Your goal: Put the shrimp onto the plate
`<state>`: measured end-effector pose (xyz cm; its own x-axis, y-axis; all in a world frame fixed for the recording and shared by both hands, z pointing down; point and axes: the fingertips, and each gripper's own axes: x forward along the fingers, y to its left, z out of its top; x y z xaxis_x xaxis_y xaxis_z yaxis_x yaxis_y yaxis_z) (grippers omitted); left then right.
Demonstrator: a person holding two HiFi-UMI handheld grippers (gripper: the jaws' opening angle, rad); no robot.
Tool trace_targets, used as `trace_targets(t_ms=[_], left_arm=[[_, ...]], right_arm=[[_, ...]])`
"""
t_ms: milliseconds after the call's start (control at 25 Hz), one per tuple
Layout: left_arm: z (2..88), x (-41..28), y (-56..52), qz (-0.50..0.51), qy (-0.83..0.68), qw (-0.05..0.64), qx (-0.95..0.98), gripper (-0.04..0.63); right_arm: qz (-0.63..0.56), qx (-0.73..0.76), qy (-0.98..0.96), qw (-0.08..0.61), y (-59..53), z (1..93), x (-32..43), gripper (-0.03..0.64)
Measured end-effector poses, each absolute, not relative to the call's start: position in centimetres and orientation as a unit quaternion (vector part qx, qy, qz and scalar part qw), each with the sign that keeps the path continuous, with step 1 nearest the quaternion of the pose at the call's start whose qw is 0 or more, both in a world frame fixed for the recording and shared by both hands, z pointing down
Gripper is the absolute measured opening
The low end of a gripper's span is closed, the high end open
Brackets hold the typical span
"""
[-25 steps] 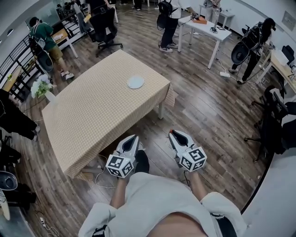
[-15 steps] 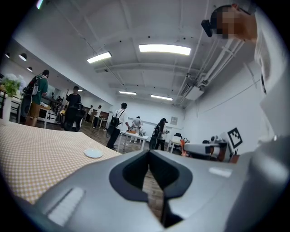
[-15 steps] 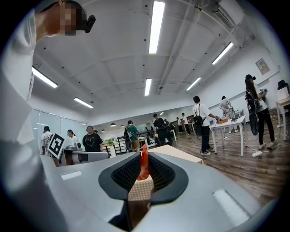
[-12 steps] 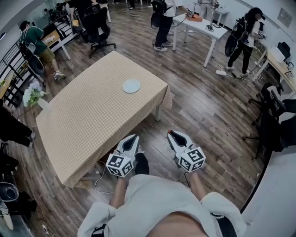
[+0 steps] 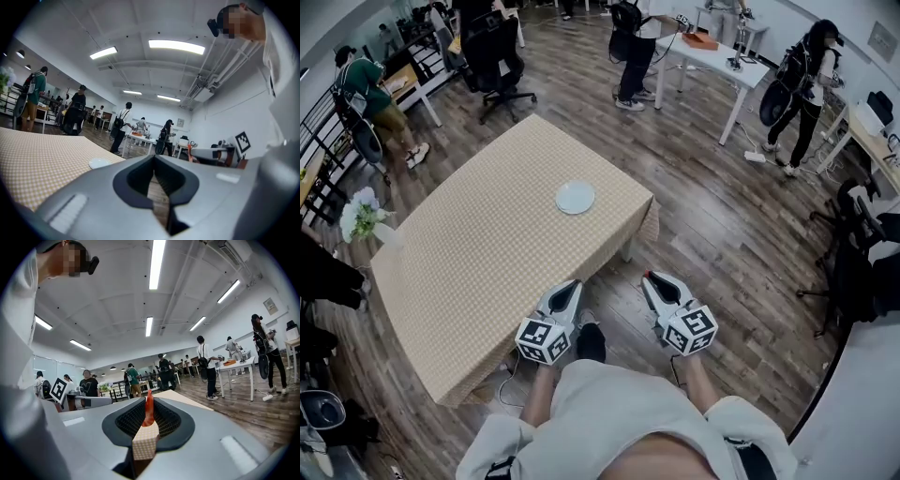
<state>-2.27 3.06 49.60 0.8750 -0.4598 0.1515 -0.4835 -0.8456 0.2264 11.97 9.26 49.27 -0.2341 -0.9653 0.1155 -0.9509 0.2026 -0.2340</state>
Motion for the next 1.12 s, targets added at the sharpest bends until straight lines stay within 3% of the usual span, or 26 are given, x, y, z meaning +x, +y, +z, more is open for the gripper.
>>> trace_targets(t_ms=[1120], left_arm=[[47.1,-5.9,-23.1,0.015,-0.275,0.134,0.952,0.011]], right_arm=[[-0.112,-0.603,0.790,0.006,-18.4,46.3,9.2,0.052]])
